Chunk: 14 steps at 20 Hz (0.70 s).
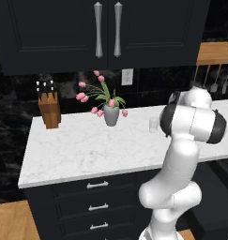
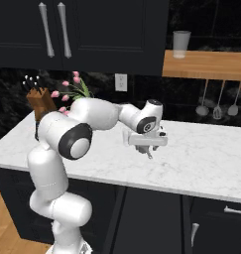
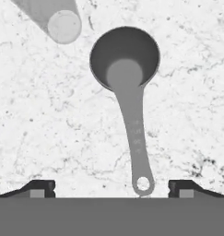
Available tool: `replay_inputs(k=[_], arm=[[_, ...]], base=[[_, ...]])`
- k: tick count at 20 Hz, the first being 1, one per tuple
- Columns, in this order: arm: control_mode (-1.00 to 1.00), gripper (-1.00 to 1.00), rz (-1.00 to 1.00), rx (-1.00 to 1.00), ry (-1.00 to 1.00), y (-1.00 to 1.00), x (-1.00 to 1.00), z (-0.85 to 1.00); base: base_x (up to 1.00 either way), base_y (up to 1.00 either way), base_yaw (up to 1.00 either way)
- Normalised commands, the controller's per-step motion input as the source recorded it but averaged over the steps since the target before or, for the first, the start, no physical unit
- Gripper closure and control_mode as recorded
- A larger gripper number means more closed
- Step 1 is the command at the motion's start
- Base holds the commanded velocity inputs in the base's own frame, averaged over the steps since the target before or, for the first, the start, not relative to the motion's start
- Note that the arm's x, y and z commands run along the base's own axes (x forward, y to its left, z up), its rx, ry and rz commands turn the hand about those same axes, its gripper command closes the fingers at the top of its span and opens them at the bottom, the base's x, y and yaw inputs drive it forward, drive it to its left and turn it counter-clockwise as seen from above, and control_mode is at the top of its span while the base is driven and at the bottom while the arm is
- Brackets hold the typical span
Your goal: Pick the measuring cup from the drawer and place it on the counter.
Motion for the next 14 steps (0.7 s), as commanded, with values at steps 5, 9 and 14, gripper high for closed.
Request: replay_inputs(k=[5,9,14], arm=[[-1.00,-1.00,-0.11,-0.04,-0.20,1.00,-0.65,0.67],[-1.00,-1.00,-0.17,-0.04,-0.19,1.00,-0.64,0.63],[-1.00,-1.00,-0.19,-0.01,-0.13,0.87,-1.00,0.36]], base=[[0.00,0.00,0.00],[0.00,0.00,0.00],[0.00,0.00,0.00]])
